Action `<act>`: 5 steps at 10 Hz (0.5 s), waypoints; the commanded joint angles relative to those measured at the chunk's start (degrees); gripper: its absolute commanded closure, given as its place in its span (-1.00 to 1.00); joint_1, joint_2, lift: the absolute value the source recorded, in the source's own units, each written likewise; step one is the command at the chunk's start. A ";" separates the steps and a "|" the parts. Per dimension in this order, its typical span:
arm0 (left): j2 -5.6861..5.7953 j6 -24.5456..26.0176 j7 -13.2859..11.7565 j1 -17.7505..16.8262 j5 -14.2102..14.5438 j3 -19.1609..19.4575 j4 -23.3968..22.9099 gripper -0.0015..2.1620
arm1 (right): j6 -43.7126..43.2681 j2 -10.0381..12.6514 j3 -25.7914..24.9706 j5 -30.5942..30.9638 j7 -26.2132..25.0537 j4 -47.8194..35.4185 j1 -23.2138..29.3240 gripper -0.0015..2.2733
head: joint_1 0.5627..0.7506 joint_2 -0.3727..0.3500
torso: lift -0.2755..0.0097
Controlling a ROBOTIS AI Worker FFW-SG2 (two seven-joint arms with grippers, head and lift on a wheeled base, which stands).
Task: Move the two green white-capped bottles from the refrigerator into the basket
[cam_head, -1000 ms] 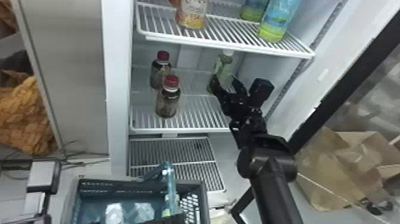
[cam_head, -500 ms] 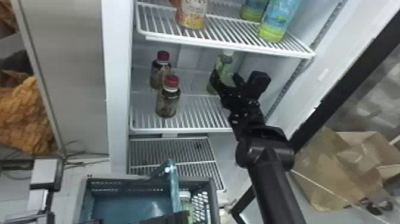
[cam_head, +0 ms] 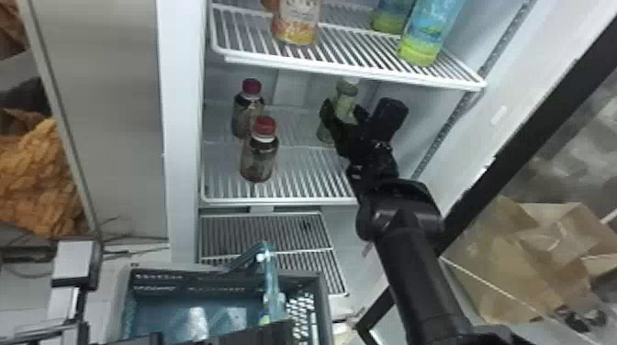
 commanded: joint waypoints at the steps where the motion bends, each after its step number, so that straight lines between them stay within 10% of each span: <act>1: 0.00 -0.15 0.00 -0.35 0.09 -0.15 0.40 0.05 | -0.06 -0.13 0.24 -0.06 -0.27 2.41 -1.37 -0.51 | 0.27 -0.94 | -0.92; 5: 0.09 -0.15 0.00 -0.77 0.43 -0.83 0.97 0.05 | -0.34 -0.48 1.26 -0.63 -0.36 4.24 -2.64 -0.07 | 0.24 -0.94 | -0.92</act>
